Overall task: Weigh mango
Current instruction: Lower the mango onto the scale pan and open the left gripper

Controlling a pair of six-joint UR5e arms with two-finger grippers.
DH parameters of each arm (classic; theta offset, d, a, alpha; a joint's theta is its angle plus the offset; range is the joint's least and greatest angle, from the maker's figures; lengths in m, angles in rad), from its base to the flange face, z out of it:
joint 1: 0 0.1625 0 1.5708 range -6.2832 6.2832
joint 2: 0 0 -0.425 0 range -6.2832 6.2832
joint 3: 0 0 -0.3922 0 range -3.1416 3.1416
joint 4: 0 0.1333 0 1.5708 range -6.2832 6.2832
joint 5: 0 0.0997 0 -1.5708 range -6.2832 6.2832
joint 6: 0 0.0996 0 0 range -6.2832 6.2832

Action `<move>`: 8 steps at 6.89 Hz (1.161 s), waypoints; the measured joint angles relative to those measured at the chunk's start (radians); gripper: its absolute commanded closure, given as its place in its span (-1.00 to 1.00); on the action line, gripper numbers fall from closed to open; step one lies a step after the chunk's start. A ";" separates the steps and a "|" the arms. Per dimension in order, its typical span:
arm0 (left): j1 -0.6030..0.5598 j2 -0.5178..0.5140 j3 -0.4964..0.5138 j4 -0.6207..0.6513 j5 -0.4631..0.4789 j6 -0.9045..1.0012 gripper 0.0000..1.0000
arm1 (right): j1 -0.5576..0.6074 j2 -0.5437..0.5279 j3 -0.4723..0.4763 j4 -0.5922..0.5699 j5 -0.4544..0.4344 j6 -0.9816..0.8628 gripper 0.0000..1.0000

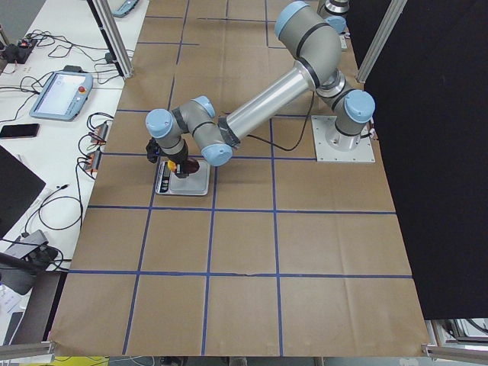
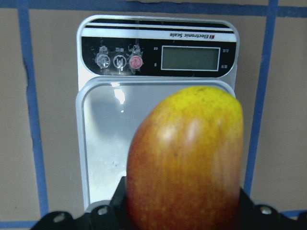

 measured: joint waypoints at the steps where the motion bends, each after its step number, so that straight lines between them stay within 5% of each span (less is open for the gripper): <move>1: 0.000 -0.008 -0.009 0.012 0.002 -0.003 -0.78 | 0.000 0.000 0.000 0.000 0.000 0.000 -1.00; 2: 0.000 -0.021 -0.012 0.033 0.002 -0.005 -0.98 | 0.000 0.000 0.000 0.000 0.000 0.000 -1.00; 5: -0.003 0.004 0.005 0.073 0.029 -0.007 -0.99 | 0.000 0.000 0.000 0.000 0.000 0.000 -1.00; 8: -0.017 0.214 -0.062 -0.001 0.048 -0.095 -0.99 | 0.000 0.000 0.000 0.000 0.000 0.000 -1.00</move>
